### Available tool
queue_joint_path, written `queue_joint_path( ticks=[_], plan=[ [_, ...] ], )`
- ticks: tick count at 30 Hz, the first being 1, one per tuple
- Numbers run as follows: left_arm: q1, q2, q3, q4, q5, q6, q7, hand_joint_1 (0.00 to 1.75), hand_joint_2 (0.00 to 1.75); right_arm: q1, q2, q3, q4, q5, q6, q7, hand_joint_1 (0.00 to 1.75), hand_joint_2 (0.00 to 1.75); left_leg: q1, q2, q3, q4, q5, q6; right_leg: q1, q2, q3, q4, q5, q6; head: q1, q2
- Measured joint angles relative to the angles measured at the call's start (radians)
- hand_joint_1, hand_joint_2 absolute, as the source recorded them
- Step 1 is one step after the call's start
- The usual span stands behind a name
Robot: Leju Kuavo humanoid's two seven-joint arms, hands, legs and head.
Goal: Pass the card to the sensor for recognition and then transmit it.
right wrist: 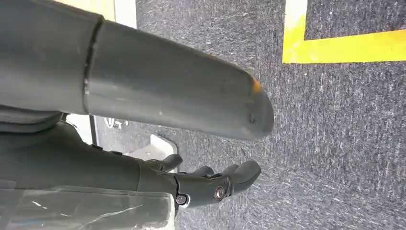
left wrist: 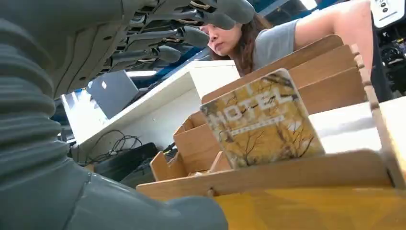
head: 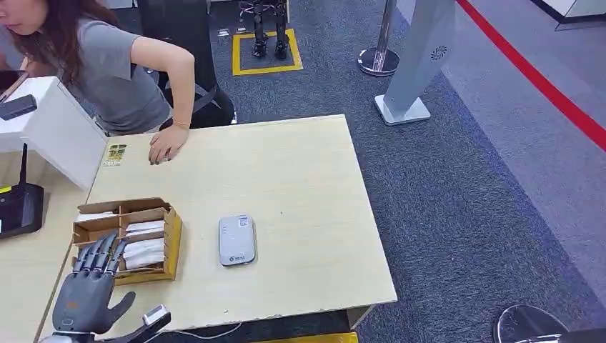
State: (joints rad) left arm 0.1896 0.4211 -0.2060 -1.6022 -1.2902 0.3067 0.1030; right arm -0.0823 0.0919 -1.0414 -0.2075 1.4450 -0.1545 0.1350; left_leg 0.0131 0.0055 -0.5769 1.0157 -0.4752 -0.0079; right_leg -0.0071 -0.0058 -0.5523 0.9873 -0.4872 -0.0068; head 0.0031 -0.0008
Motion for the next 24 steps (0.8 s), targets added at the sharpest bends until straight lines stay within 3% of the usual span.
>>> queue_joint_path(
  ticks=[24],
  plan=[
    [-0.045,-0.018,-0.021,0.013,-0.044,0.019,0.002,0.0,1.75,-0.002,0.0,0.004,0.0,0.004,0.0,-0.001,0.0,0.0,0.0,0.0,0.0,0.0,0.0,0.0,0.0,0.0,0.0,0.0,0.0,0.0,0.0,0.0]
  ],
)
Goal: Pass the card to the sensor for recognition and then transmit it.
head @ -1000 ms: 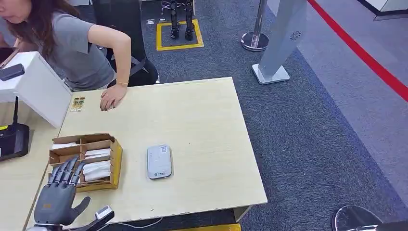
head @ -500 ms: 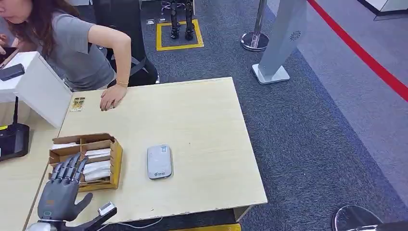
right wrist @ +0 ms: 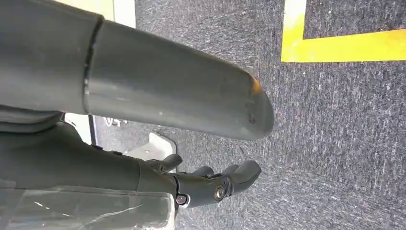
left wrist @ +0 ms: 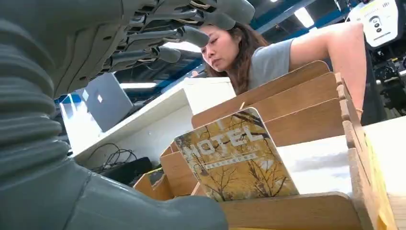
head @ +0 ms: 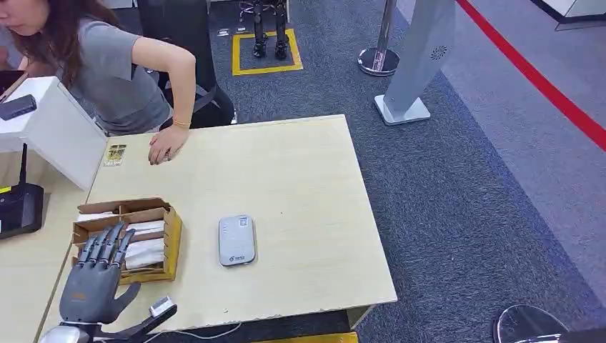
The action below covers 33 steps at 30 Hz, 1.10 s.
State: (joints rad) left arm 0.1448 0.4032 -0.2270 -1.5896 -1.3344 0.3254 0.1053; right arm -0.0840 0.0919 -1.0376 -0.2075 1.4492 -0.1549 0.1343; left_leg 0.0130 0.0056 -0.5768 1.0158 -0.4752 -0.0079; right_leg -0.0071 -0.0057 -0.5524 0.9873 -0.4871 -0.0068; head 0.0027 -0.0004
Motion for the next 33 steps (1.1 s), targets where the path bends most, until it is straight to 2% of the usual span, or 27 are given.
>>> queue_joint_path(
  ticks=[33],
  plan=[
    [-0.004,-0.008,-0.003,0.028,-0.003,-0.011,0.015,0.0,1.75,0.0,0.0,0.001,0.0,0.011,-0.013,0.006,0.0,0.0,0.0,0.0,0.0,0.0,0.0,0.0,0.0,0.0,0.0,0.0,0.0,0.0,0.0,0.0]
  ],
)
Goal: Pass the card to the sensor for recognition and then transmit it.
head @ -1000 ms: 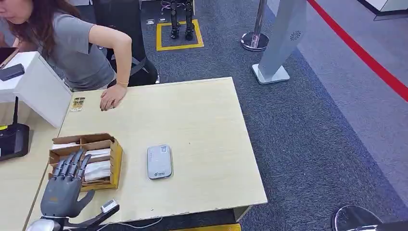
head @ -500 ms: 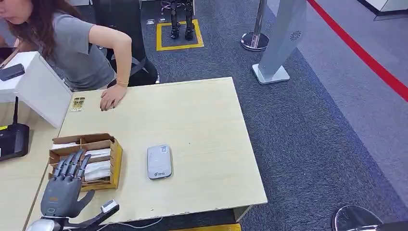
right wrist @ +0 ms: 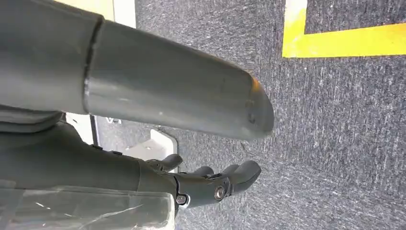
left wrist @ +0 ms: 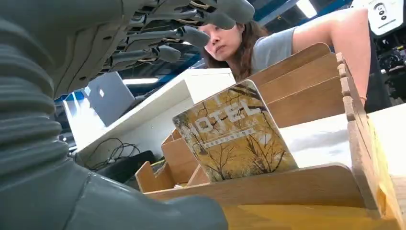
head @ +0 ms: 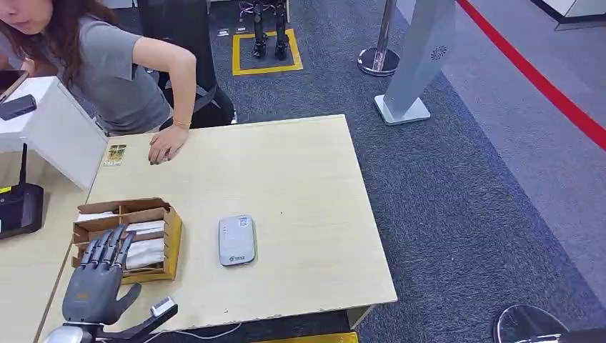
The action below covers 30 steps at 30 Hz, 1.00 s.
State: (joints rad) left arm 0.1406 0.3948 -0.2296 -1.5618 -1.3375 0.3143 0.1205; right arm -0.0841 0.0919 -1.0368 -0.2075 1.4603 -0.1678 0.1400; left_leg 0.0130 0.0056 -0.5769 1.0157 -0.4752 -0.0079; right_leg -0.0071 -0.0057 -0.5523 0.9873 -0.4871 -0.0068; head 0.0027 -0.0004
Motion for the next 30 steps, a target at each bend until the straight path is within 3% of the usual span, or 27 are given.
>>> queue_joint_path(
  ticks=[14,17,26,27,30],
  plan=[
    [0.0,-0.001,-0.001,0.0,0.0,-0.004,0.0,0.02,1.75,0.0,0.0,0.0,0.0,0.001,0.0,0.0,0.0,0.0,0.0,0.0,0.0,0.0,0.0,0.0,0.0,0.0,0.0,0.0,0.0,0.0,0.0,0.0],
    [0.0,-0.001,-0.001,0.0,0.0,-0.004,0.0,0.14,1.75,0.0,0.0,0.0,0.0,0.003,-0.001,0.0,0.0,0.0,0.0,0.0,0.0,0.0,0.0,0.0,0.0,0.0,0.0,0.0,0.0,0.0,0.0,0.0],
    [0.0,-0.001,-0.001,0.001,0.0,-0.002,0.0,0.23,1.75,0.0,0.0,0.001,0.0,0.004,-0.001,0.003,0.0,0.0,0.0,0.0,0.0,0.0,0.0,0.0,0.0,0.0,0.0,0.0,0.0,0.0,0.0,0.0],
    [0.0,-0.001,-0.001,0.002,0.0,-0.001,0.001,0.4,1.75,0.0,0.0,0.001,0.0,0.006,-0.001,0.003,0.0,0.0,0.0,0.0,0.0,0.0,0.0,0.0,0.0,0.0,0.0,0.0,0.0,0.0,0.0,0.0],
    [0.0,-0.002,-0.002,0.006,-0.003,0.002,0.002,0.44,1.75,0.0,0.0,0.001,0.0,0.006,-0.001,0.003,0.0,0.0,0.0,0.0,0.0,0.0,0.0,0.0,0.0,0.0,0.0,0.0,0.0,0.0,0.0,0.0]
  ],
)
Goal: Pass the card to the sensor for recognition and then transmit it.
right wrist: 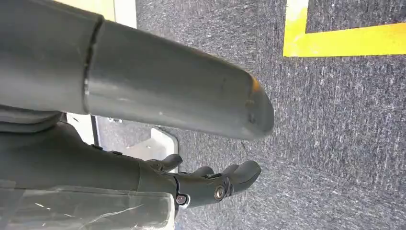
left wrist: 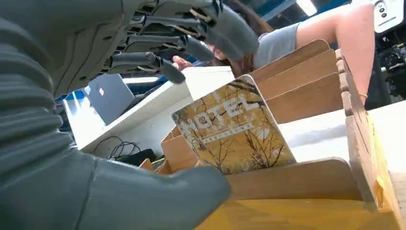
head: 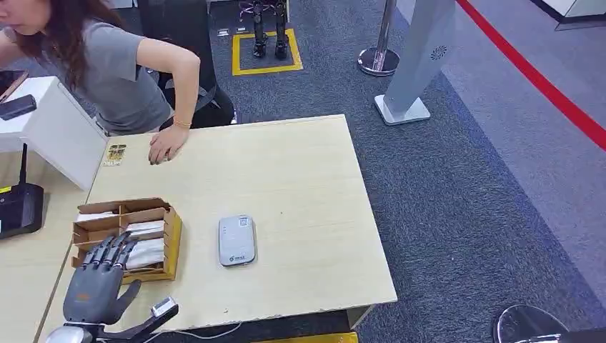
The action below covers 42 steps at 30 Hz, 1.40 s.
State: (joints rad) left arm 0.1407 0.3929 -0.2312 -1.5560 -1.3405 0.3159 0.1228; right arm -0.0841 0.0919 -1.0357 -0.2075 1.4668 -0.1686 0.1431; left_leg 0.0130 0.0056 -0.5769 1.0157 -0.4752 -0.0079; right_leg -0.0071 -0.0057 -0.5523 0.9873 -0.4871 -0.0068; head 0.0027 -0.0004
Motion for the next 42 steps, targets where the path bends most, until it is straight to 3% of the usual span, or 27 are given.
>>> queue_joint_path(
  ticks=[9,12,13,24,26,27,32,34,37,42],
  plan=[
    [0.0,0.0,0.0,0.002,-0.001,0.0,0.0,0.42,1.75,0.0,0.0,0.003,0.0,0.001,-0.001,0.0,0.0,0.0,0.0,0.0,0.0,0.0,0.0,0.0,0.0,0.0,0.0,0.0,0.0,0.0,0.0,0.0],
    [0.0,0.0,0.0,0.003,0.004,-0.003,0.0,0.49,1.75,0.0,0.0,0.003,0.0,0.003,-0.003,0.003,0.0,0.0,0.0,0.0,0.0,0.0,0.0,0.0,0.0,0.0,0.0,0.0,0.0,0.0,0.0,0.0],
    [0.0,0.0,0.0,0.003,0.016,-0.009,-0.001,0.59,1.75,0.0,0.0,0.004,0.0,0.003,-0.003,0.003,0.0,0.0,0.0,0.0,0.0,0.0,0.0,0.0,0.0,0.0,0.0,0.0,0.0,0.0,0.0,0.0],
    [-0.003,-0.009,-0.001,0.009,0.054,-0.032,-0.021,0.59,1.75,0.0,0.0,0.005,0.0,0.007,-0.004,0.005,0.0,0.0,0.0,0.0,0.0,0.0,0.0,0.0,0.0,0.0,0.0,0.0,0.0,0.0,0.0,0.0],
    [-0.003,-0.01,-0.002,0.01,0.054,-0.032,-0.021,1.08,1.75,0.0,0.0,0.005,0.0,0.007,-0.004,0.005,0.0,0.0,0.0,0.0,0.0,0.0,0.0,0.0,0.0,0.0,0.0,0.0,0.0,0.0,0.0,0.0],
    [-0.003,-0.01,-0.002,0.01,0.054,-0.032,-0.021,1.17,1.75,0.0,0.0,0.005,0.0,0.007,-0.004,0.005,0.0,0.0,0.0,0.0,0.0,0.0,0.0,0.0,0.0,0.0,0.0,0.0,0.0,0.0,0.0,0.0],
    [-0.004,-0.012,-0.002,0.01,0.067,-0.036,-0.026,1.47,1.75,0.0,0.0,0.005,0.0,0.008,-0.006,0.005,0.0,0.0,0.0,0.0,0.0,0.0,0.0,0.0,0.0,0.0,0.0,0.0,0.0,0.0,0.0,0.0],
    [-0.004,-0.014,-0.003,0.01,0.084,-0.044,-0.035,1.5,1.75,0.0,0.0,0.005,0.0,0.009,-0.009,0.005,0.0,0.0,0.0,0.0,0.0,0.0,0.0,0.0,0.0,0.0,0.0,0.0,0.0,0.0,0.0,0.0],
    [-0.005,-0.015,-0.005,0.01,0.101,-0.051,-0.044,1.75,1.75,0.0,0.0,0.005,0.0,0.01,-0.012,0.005,0.0,0.0,0.0,0.0,0.0,0.0,0.0,0.0,0.0,0.0,0.0,0.0,0.0,0.0,0.0,0.0],
    [-0.011,-0.015,-0.007,0.01,0.109,-0.054,-0.052,1.75,1.75,0.0,0.0,0.006,0.0,0.015,-0.02,0.006,0.0,0.0,0.0,0.0,0.0,0.0,0.0,0.0,0.0,0.0,0.0,0.0,0.0,0.0,0.0,0.0]
  ],
)
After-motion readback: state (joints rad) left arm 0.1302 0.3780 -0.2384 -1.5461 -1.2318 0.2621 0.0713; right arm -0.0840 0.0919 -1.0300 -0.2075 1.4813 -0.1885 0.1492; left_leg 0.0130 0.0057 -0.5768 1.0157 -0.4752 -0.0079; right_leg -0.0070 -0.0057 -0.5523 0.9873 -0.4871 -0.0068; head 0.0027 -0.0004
